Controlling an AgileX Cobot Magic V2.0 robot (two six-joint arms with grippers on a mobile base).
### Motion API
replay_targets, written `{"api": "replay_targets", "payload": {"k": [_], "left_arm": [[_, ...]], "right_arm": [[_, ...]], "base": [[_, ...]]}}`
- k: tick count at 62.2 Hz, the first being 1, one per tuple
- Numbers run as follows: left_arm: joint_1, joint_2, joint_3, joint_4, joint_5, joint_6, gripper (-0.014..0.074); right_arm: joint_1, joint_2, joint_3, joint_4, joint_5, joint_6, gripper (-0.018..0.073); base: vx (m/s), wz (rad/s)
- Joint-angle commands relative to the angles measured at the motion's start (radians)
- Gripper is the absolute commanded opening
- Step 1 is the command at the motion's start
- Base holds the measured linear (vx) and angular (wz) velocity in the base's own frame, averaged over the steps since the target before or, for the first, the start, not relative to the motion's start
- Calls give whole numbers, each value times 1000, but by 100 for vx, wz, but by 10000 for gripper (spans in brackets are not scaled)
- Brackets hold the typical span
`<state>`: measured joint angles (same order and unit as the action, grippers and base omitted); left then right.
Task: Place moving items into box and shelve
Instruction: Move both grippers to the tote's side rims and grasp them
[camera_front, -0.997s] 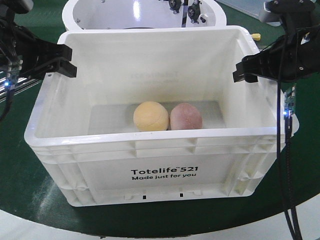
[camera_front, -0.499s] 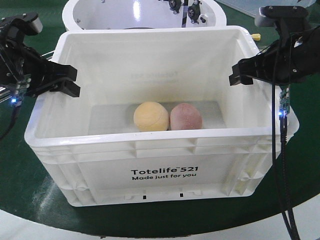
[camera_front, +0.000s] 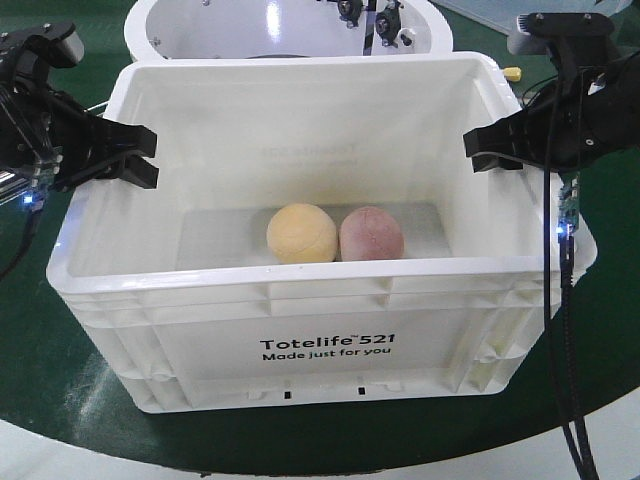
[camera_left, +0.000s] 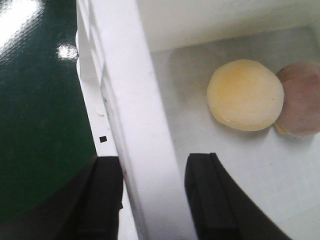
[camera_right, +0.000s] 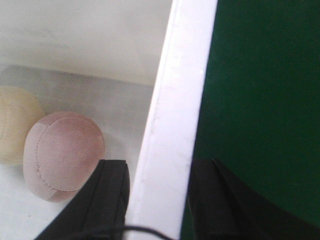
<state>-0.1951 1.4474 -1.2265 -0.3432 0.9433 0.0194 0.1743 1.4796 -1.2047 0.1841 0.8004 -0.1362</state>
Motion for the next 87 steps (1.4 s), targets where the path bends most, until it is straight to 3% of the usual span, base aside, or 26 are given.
{"api": "replay_targets", "payload": {"k": [1, 27, 87], "left_arm": [[-6, -26, -38, -33, -60, 28, -9], [-6, -62, -38, -89, -157, 34, -8], [-6, -301, -38, -113, -130, 34, -6]], "right_arm": [[-3, -25, -25, 5, -17, 13, -15], [-3, -45, -26, 12, -24, 12, -6], [-3, -306, -26, 23, -100, 17, -6]], "base": [[0, 0], [0, 0], [0, 0]]}}
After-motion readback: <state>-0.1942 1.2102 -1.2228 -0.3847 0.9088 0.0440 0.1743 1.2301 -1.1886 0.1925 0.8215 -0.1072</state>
